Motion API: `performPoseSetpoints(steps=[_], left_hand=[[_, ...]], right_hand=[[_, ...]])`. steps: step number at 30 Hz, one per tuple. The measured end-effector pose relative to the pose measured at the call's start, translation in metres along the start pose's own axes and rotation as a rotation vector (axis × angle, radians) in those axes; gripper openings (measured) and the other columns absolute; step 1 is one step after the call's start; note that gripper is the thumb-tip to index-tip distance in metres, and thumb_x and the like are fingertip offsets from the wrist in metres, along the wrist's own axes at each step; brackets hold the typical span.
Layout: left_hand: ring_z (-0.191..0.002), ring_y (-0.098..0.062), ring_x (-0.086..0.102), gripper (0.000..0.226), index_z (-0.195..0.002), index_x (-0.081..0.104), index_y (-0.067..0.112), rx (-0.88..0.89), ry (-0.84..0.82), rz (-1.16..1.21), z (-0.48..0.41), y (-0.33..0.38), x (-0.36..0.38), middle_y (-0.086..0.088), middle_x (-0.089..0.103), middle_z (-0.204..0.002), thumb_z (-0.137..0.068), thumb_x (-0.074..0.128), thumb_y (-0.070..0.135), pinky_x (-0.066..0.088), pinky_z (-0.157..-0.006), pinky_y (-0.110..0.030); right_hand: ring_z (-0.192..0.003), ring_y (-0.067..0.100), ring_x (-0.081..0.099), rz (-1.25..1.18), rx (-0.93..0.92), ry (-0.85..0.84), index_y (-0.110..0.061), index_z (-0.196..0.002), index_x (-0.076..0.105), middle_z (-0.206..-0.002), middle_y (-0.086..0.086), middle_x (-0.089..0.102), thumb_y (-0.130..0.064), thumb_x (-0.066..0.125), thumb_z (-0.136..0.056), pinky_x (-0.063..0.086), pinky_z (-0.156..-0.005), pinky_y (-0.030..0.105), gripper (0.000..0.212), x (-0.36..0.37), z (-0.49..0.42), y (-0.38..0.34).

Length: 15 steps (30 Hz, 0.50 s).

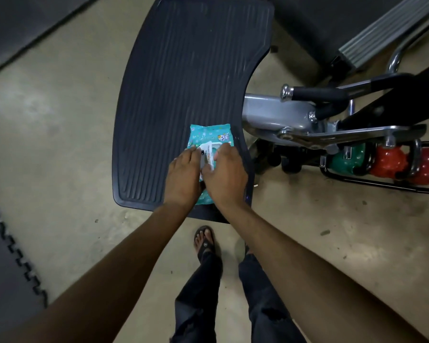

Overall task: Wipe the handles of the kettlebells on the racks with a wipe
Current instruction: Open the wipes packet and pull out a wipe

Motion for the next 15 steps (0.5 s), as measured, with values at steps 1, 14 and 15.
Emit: performPoseSetpoints(steps=[1, 14, 15], left_hand=[[-0.135, -0.026, 0.047, 0.073, -0.146, 0.041, 0.012, -0.008, -0.001, -0.002, 0.0, -0.001, -0.001, -0.009, 0.047, -0.148, -0.084, 0.078, 0.027, 0.04, -0.112, -0.046], [-0.094, -0.009, 0.063, 0.087, -0.158, 0.004, 0.04, -0.212, -0.025, 0.463, 0.0, -0.006, -0.017, 0.004, 0.056, -0.138, -0.097, 0.062, 0.019, 0.056, -0.072, -0.029], [-0.097, -0.011, 0.064, 0.088, -0.157, 0.004, 0.039, -0.202, -0.017, 0.455, 0.0, -0.004, -0.017, 0.003, 0.056, -0.139, -0.095, 0.064, 0.021, 0.055, -0.073, -0.029]], right_hand=[[-0.107, 0.02, 0.059, -0.031, -0.035, -0.001, -0.012, -0.115, 0.055, -0.118, 0.005, 0.06, -0.03, 0.064, -0.094, 0.039, -0.074, 0.026, 0.029, 0.0, 0.003, -0.007], [-0.097, 0.029, 0.061, 0.025, -0.236, -0.146, -0.013, -0.104, 0.064, -0.109, 0.008, 0.057, -0.013, 0.06, -0.09, 0.053, -0.074, 0.041, 0.015, 0.004, -0.02, 0.016], [-0.099, 0.03, 0.061, 0.115, -0.287, -0.183, -0.012, -0.106, 0.065, -0.11, 0.008, 0.056, -0.014, 0.06, -0.091, 0.052, -0.073, 0.04, 0.016, 0.006, -0.022, 0.014]])
Point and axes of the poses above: each hand's wrist, its own z-axis away from the middle knuckle, its own x-axis out of the palm, y = z × x, the point moved 4 cm from there along -z, towards the middle knuckle
